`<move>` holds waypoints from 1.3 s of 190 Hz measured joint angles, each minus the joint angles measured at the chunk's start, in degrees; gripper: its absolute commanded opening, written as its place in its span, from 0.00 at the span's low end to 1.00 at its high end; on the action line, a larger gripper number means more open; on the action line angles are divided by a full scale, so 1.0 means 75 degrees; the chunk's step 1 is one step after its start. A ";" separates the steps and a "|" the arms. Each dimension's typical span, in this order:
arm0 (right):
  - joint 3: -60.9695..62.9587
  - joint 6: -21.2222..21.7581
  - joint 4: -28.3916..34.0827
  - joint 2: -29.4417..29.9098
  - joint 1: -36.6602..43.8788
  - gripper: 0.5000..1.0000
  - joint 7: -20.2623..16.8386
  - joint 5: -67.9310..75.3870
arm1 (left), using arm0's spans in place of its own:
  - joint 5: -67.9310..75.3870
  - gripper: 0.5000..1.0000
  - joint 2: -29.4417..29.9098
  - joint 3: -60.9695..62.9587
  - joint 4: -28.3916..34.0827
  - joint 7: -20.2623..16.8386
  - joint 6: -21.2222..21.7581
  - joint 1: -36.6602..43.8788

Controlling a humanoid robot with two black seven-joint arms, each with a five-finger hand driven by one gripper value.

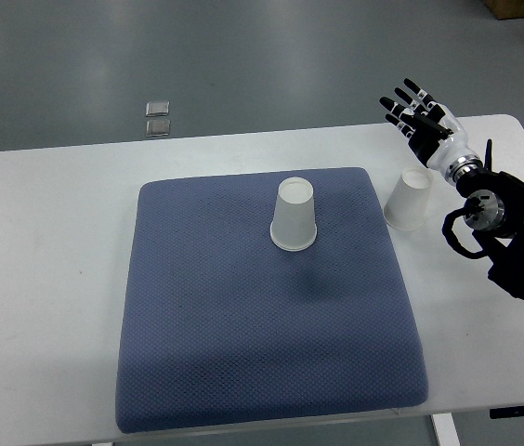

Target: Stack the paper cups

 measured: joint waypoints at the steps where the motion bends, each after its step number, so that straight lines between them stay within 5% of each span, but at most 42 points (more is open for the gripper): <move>1: 0.0000 -0.0004 0.0000 -0.0004 0.0000 0.86 0.0000 0.0000 | 0.0000 1.00 0.0000 0.0000 0.0000 0.0000 0.0000 0.0000; 58: -0.0032 -0.0012 0.0116 -0.0705 0.0462 0.86 0.0021 -0.0003 | 0.0000 1.00 0.0000 0.0000 0.0002 0.0000 0.0000 0.0000; 152: -0.2081 0.0964 0.0680 -0.3430 0.2047 0.86 0.0033 -0.1999 | 0.0000 1.00 0.0000 -0.0001 0.0003 0.0000 0.0000 -0.0001; 205: -0.3285 0.2273 0.2455 -0.4754 0.2873 0.86 0.0221 -0.5267 | 0.0000 1.00 0.0000 -0.0001 0.0002 -0.0001 0.0000 0.0000; 247: -0.4013 0.2644 0.3570 -0.4917 0.3492 0.86 0.0337 -0.8045 | 0.0000 1.00 0.0000 0.0000 0.0002 -0.0003 0.0000 0.0000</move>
